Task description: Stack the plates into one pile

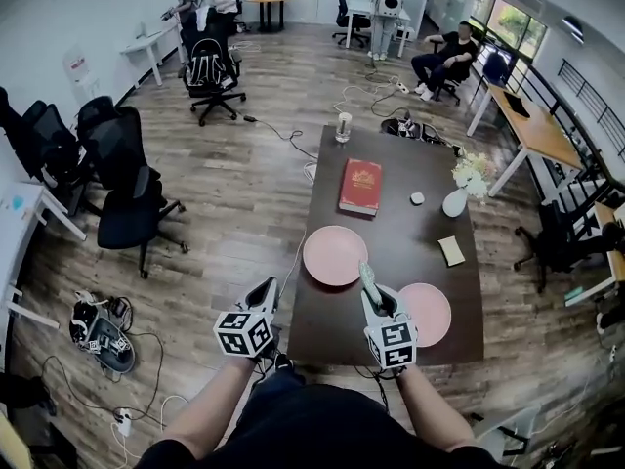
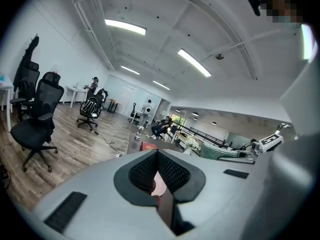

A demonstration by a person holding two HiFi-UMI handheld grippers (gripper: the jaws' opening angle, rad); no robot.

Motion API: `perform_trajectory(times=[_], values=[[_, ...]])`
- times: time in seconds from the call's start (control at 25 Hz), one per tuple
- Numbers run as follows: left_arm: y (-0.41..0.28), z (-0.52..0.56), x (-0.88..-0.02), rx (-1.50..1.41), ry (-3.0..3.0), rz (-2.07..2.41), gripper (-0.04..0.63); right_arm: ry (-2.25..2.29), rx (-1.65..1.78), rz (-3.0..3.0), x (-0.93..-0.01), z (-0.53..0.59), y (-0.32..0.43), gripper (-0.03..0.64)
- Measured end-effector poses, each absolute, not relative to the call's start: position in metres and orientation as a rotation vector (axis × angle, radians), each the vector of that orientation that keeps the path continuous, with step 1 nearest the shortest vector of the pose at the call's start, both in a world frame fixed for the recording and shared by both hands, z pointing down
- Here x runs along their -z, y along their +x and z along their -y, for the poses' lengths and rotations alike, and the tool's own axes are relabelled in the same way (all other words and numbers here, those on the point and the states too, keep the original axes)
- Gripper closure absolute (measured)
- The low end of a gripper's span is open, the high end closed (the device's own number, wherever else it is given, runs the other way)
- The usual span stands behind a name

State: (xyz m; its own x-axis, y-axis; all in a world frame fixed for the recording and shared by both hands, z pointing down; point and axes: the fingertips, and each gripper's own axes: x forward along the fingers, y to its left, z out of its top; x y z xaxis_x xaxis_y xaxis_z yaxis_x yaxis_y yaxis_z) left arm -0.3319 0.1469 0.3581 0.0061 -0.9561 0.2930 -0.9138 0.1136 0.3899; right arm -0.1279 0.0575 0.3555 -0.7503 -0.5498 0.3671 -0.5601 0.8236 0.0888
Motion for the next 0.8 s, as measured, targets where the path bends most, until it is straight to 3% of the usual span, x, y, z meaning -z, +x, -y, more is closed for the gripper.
perform_trajectory(times=[0.8], values=[[-0.380,-0.047,-0.387,0.144,1.753,1.704,0.600,0.975,-0.066,2.552,-0.357,-0.004,-0.185,0.532]])
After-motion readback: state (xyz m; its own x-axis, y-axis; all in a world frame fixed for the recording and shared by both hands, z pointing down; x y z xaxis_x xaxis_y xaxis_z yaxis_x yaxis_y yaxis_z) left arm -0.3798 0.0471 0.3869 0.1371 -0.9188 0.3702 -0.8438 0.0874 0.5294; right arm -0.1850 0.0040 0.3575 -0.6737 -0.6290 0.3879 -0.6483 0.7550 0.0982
